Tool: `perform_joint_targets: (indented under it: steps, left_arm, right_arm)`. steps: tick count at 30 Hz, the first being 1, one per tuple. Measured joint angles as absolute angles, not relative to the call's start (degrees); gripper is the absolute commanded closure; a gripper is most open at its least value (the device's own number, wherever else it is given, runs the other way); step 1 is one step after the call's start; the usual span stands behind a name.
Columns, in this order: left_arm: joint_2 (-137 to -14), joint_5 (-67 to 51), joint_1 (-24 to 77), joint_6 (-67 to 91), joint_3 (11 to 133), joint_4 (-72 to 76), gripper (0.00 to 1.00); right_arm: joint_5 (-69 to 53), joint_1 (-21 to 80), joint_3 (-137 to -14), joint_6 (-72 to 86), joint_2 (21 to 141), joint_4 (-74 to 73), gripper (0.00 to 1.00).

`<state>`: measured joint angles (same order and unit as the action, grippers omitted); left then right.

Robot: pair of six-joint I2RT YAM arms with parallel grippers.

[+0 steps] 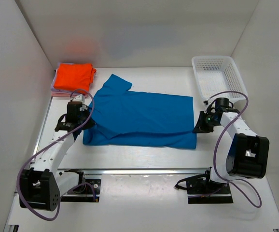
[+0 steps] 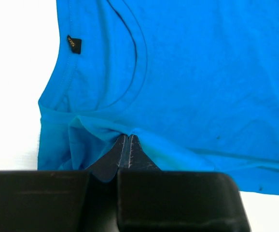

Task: Fold and stack the t-shirts
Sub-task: Fold the flattened tshirt in 1/3 of the way

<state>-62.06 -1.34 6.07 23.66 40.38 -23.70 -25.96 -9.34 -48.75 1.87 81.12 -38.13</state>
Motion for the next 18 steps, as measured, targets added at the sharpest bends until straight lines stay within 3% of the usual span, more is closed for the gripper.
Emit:
perform_joint_targets:
  steps: [6, 8, 9, 10, 13, 15, 18]
  left_arm:
    - [-65.0, -0.8, 5.2, 23.4, 41.2, -22.3, 0.99]
    - [-66.7, -0.4, 4.8, 23.2, 42.4, -22.0, 0.79]
    - [-67.5, -0.4, 4.6, 23.0, 43.1, -21.9, 0.63]
    - [-68.4, -0.3, 4.3, 22.8, 43.9, -21.8, 0.47]
    - [-70.6, 0.3, 3.1, 23.0, 47.0, -21.9, 0.31]
    - [-71.0, 0.7, 2.3, 23.1, 49.4, -22.0, 0.30]
    - [-70.6, 0.9, 1.7, 22.9, 51.5, -22.2, 0.35]
  right_arm:
    - [-25.9, -8.6, -49.9, 1.9, 83.7, -36.8, 0.99]
    - [-25.7, -8.2, -49.9, 1.9, 84.3, -36.5, 0.83]
    - [-25.4, -8.1, -49.9, 1.9, 84.5, -36.4, 0.79]
    - [-25.1, -7.9, -50.0, 1.9, 84.7, -36.2, 0.67]
    - [-22.0, -6.8, -50.3, 1.9, 84.6, -35.9, 0.44]
    - [-18.6, -6.0, -51.2, 1.9, 84.0, -35.7, 0.39]
    - [-15.9, -5.8, -52.2, 2.1, 81.4, -35.7, 0.41]
